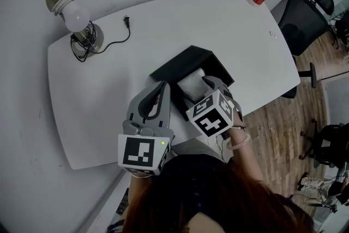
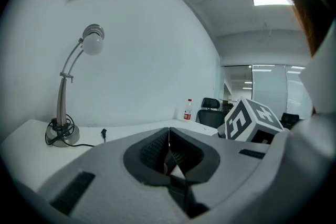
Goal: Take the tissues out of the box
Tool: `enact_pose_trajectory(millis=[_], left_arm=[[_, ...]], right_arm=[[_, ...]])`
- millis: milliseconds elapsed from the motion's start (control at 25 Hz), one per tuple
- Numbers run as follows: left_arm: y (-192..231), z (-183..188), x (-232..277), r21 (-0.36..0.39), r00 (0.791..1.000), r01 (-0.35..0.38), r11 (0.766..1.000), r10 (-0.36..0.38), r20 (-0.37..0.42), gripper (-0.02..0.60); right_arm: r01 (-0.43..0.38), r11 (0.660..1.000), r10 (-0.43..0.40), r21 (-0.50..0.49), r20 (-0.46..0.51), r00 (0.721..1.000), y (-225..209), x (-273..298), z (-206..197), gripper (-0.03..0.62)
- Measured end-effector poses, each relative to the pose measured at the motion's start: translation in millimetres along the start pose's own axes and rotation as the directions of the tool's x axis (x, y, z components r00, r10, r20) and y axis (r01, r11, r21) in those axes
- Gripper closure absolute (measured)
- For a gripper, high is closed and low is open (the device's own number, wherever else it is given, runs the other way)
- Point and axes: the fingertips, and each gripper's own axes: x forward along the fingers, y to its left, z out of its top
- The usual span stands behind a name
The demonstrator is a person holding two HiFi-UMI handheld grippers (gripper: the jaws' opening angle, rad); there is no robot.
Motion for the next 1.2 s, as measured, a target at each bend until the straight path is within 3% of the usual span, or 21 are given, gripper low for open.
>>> enact_pose_trajectory(millis=[440,560,1000,1200], left_arm=[[4.3,-2.3,5.8,-0.002,1.000,-0.008,1.000,0.008,-0.009,0.557],[5.5,-2.9,3.4,-0.004,1.000,-0.016,1.000,0.016,-0.008,0.557],[1.5,0.0,-13.5,0.012,0.999,-0.035,0.999,0.035,0.003,0.557],[-4.1,4.4,-22.2,0.030,0.999,-0.039,0.999,0.038,0.016,0.557]], right_arm=[[0.046,0.998,-0.053,-0.052,-0.127,0.990,-3.7,11.8,-10.9,0.289],[0.051,0.996,-0.060,-0.069,-0.132,0.989,-5.5,11.1,-11.9,0.323],[0.055,0.995,-0.060,-0.079,-0.061,0.996,-6.0,-1.6,-7.1,0.359],[0.098,0.992,-0.096,-0.083,0.025,0.995,-8.6,-17.8,-2.6,0.359]])
